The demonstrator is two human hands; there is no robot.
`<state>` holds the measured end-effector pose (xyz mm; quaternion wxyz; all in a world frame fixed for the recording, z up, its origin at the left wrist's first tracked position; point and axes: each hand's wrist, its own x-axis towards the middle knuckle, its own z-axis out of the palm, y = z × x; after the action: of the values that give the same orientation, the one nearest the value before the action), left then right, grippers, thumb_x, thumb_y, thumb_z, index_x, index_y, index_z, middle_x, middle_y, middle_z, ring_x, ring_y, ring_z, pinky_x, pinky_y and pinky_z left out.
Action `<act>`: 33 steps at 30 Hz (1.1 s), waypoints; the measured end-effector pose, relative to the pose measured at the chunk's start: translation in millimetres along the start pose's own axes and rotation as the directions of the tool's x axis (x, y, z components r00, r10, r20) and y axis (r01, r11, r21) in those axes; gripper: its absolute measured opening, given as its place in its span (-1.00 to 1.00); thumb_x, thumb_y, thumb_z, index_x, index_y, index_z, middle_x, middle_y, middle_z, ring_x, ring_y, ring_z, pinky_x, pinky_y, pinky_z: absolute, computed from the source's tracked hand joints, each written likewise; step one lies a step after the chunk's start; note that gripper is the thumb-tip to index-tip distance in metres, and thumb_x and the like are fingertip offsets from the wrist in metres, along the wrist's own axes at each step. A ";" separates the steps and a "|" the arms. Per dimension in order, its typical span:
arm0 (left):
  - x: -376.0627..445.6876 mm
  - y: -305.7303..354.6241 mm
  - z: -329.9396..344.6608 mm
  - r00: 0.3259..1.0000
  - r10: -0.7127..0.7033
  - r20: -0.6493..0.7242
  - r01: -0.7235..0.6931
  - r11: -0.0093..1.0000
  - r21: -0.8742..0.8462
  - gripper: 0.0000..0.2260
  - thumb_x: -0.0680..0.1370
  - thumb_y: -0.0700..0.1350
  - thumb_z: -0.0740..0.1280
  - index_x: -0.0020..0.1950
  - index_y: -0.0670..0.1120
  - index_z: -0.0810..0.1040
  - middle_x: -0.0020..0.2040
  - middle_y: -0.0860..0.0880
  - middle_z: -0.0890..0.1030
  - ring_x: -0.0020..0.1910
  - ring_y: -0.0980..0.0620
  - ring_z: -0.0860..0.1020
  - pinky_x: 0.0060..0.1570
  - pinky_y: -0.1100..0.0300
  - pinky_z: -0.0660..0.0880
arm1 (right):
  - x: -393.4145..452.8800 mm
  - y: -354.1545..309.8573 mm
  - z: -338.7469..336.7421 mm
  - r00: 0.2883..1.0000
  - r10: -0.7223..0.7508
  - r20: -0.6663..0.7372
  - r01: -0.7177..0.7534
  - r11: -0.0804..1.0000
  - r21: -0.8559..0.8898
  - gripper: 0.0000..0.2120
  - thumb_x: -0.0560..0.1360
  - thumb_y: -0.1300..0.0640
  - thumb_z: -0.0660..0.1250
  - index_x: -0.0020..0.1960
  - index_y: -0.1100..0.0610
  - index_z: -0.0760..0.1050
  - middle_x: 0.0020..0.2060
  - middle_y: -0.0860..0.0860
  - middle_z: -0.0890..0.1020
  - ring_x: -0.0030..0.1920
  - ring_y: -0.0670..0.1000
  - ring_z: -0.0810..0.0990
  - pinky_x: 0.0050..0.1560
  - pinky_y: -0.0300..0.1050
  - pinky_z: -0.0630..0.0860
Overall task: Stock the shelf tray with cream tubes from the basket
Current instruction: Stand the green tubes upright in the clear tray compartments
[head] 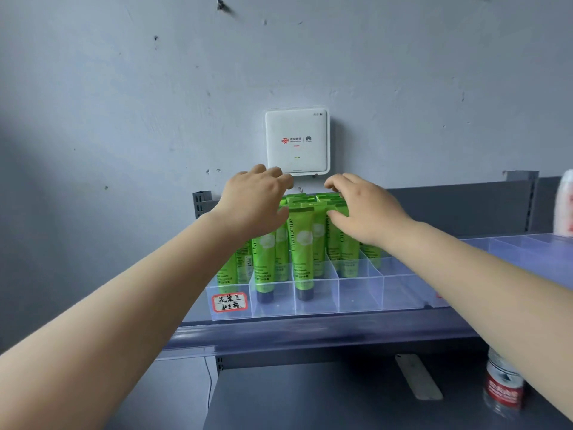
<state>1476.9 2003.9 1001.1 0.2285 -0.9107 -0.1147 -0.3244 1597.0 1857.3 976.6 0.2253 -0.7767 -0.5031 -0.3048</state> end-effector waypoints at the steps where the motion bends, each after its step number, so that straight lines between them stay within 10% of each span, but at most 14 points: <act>1: 2.9 8.0 1.5 1.000 0.008 0.002 -0.008 1.000 0.000 -0.64 0.54 0.03 0.21 0.32 -0.03 0.38 0.21 0.01 0.49 0.20 -0.05 0.42 -0.02 0.11 0.35 | -2.9 4.1 -4.3 1.000 -0.008 0.005 0.008 0.998 -0.061 -0.64 0.52 0.10 0.26 0.29 0.09 0.34 0.24 -0.02 0.45 0.17 0.09 0.47 -0.03 -0.09 0.42; 15: 70.8 168.9 22.1 0.958 0.280 -0.054 -0.284 0.956 -0.078 -0.62 0.53 0.09 0.18 0.29 -0.05 0.37 0.20 0.00 0.51 0.21 -0.07 0.42 0.09 0.10 0.31 | -78.5 123.5 -71.1 0.958 0.223 0.182 -0.083 0.820 -0.566 -0.57 0.55 -0.07 0.14 0.36 0.09 0.30 0.25 0.02 0.46 0.28 0.08 0.39 0.20 0.00 0.33; 33: 124.6 462.9 14.6 0.860 0.499 -0.103 -0.508 0.822 -0.256 -0.51 0.53 0.13 0.17 0.38 -0.08 0.33 0.30 -0.01 0.45 0.21 -0.09 0.42 0.15 0.06 0.28 | -273.1 305.5 -190.8 0.822 0.537 0.190 -0.277 0.668 -0.691 -0.37 0.56 -0.18 0.10 0.53 0.05 0.03 0.51 0.01 0.12 0.52 0.03 0.00 0.47 0.05 -0.04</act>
<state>1745.2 1616.2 913.1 0.1795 -0.9261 0.1793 -0.2793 1746.5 1436.2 908.1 -0.0888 -0.9428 -0.2124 -0.2411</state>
